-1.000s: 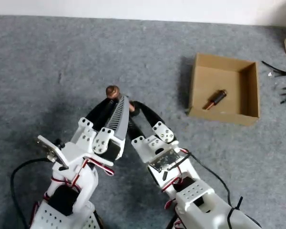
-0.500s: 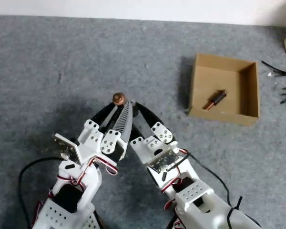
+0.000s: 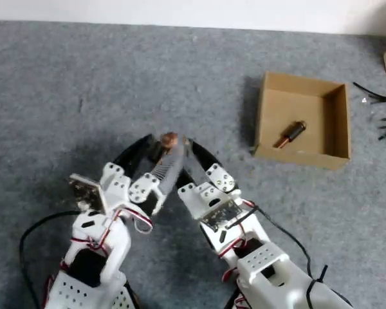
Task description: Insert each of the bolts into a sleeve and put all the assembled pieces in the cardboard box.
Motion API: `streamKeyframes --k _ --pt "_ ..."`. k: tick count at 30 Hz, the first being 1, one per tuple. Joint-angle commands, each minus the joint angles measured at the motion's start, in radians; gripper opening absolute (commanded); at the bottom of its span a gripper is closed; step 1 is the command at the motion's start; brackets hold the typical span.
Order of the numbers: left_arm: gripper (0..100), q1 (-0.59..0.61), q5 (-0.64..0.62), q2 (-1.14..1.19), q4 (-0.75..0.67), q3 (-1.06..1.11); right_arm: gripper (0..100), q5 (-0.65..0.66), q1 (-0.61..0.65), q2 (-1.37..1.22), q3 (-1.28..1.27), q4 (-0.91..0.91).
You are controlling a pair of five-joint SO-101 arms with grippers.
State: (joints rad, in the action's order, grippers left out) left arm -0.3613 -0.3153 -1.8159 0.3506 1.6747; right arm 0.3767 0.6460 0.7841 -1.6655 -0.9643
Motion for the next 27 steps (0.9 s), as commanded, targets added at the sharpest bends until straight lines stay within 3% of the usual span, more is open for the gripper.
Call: streamKeyframes --k 1,6,11,16,21,25,27 --pt "38 0.007 0.017 -0.010 0.075 0.007 0.5 0.003 -0.033 0.004 -0.096 -0.030" --pt "35 0.001 -0.035 -0.012 0.071 -0.125 0.5 0.003 -0.035 0.004 -0.096 0.002" --pt "32 0.079 -0.301 -0.012 0.075 -0.308 0.5 0.003 -0.042 0.005 -0.096 0.073" --pt "28 0.265 -0.562 -0.012 0.071 -0.219 0.5 0.000 -0.104 0.015 -0.096 0.070" --pt "22 0.334 -0.569 -0.012 0.069 -0.051 0.5 -0.169 -0.174 0.015 -0.090 0.070" --pt "6 0.335 -0.560 -0.012 0.069 -0.012 0.5 -0.287 -0.275 0.015 -0.088 0.070" --pt "0 0.335 -0.482 -0.012 0.069 0.002 0.5 -0.307 -0.314 0.015 -0.088 0.070"
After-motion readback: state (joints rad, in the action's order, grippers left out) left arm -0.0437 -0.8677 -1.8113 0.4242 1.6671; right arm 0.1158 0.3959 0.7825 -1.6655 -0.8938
